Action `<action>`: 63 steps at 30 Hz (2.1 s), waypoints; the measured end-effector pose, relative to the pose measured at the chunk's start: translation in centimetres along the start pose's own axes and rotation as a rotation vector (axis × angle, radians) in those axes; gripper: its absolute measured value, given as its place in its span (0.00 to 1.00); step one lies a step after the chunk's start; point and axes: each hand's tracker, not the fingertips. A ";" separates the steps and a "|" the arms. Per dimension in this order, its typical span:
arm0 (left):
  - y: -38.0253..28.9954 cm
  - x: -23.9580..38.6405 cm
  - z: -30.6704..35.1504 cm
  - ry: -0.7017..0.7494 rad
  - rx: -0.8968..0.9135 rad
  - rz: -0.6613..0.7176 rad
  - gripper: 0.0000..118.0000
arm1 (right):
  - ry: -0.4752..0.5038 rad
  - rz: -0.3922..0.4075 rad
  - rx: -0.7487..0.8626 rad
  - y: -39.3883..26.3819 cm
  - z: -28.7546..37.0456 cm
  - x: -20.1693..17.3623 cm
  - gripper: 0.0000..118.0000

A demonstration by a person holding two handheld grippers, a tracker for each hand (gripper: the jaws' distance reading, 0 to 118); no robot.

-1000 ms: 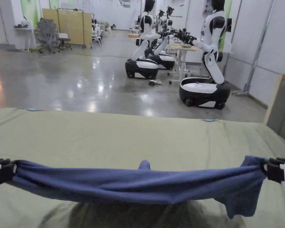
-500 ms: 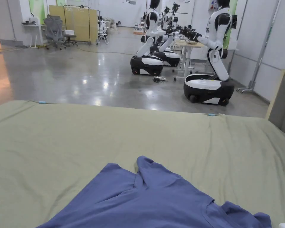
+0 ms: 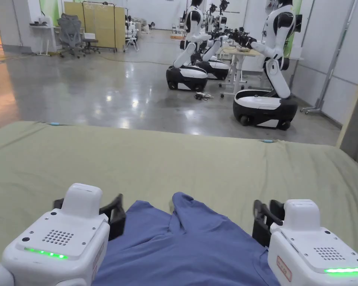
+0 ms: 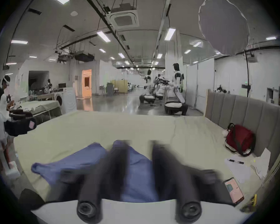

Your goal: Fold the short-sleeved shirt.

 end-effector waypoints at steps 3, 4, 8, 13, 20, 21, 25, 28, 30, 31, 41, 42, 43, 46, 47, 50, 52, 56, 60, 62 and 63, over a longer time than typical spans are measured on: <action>-0.9 -1.4 -0.7 -0.016 -0.056 0.001 0.00 | -0.010 -0.010 -0.003 0.0 -0.3 -0.2 0.05; -1.3 -2.3 -0.5 -0.016 -0.074 0.006 0.00 | 0.009 -0.015 -0.017 0.1 -0.4 -0.5 0.05; -3.8 -7.4 0.5 0.076 -0.180 -0.005 0.00 | 0.031 0.028 -0.029 -0.1 -0.7 -1.4 0.05; -8.3 -16.2 2.1 0.151 -0.388 0.103 0.02 | 0.090 0.005 -0.080 -1.5 -3.0 -2.9 0.05; -14.0 -18.7 1.9 0.054 -0.531 0.250 0.99 | 0.141 0.009 -0.156 -3.2 -5.4 -5.9 0.05; -14.7 -18.4 1.3 0.041 -0.573 0.269 0.99 | 0.145 0.008 -0.166 -3.8 -5.8 -5.9 0.05; -17.0 -16.8 -1.7 0.000 -0.633 0.231 0.99 | 0.142 0.024 -0.194 -4.2 -6.5 -6.3 0.05; -18.7 -16.8 -3.7 0.015 -0.673 0.231 0.96 | 0.129 0.031 -0.209 -4.2 -6.9 -5.8 0.05; -19.8 -17.1 -4.5 0.043 -0.712 0.224 0.84 | 0.117 0.028 -0.220 -4.2 -7.0 -5.3 0.05; -20.0 -17.2 -4.4 0.041 -0.704 0.233 0.75 | 0.110 0.027 -0.223 -4.1 -7.1 -5.0 0.05; -16.9 -15.2 -0.8 -0.012 -0.546 0.234 0.01 | 0.041 0.074 -0.300 -3.1 -10.3 -0.1 0.06; -16.3 -14.8 -0.3 -0.006 -0.531 0.235 0.01 | 0.027 0.091 -0.335 -3.0 -11.3 0.7 0.06; -15.8 -14.9 0.1 -0.012 -0.517 0.239 0.01 | 0.008 0.109 -0.348 -3.0 -12.5 1.5 0.07; -14.0 -14.3 0.8 -0.023 -0.480 0.234 0.01 | -0.006 0.142 -0.436 -3.3 -17.0 4.1 0.09; -13.6 -14.2 0.9 -0.022 -0.481 0.223 0.01 | 0.019 0.134 -0.483 -3.5 -18.9 4.8 0.12; -12.8 -13.6 0.7 -0.023 -0.482 0.200 0.01 | 0.121 0.104 -0.587 -5.0 -24.5 6.2 0.74; -12.5 -13.2 0.4 -0.016 -0.497 0.185 0.01 | 0.148 0.141 -0.635 -6.2 -28.0 5.8 0.85; -12.3 -12.8 -0.2 -0.010 -0.514 0.180 0.01 | 0.157 0.139 -0.726 -9.1 -33.6 4.8 0.85; -12.4 -12.7 -0.9 -0.004 -0.535 0.166 0.01 | 0.151 0.211 -0.758 -11.4 -35.2 3.1 0.85; -12.6 -12.9 -1.2 -0.008 -0.544 0.158 0.01 | 0.147 0.208 -0.740 -11.1 -34.5 2.3 0.73; -12.6 -12.8 -1.4 -0.012 -0.547 0.148 0.01 | 0.158 0.190 -0.732 -10.7 -33.9 1.8 0.50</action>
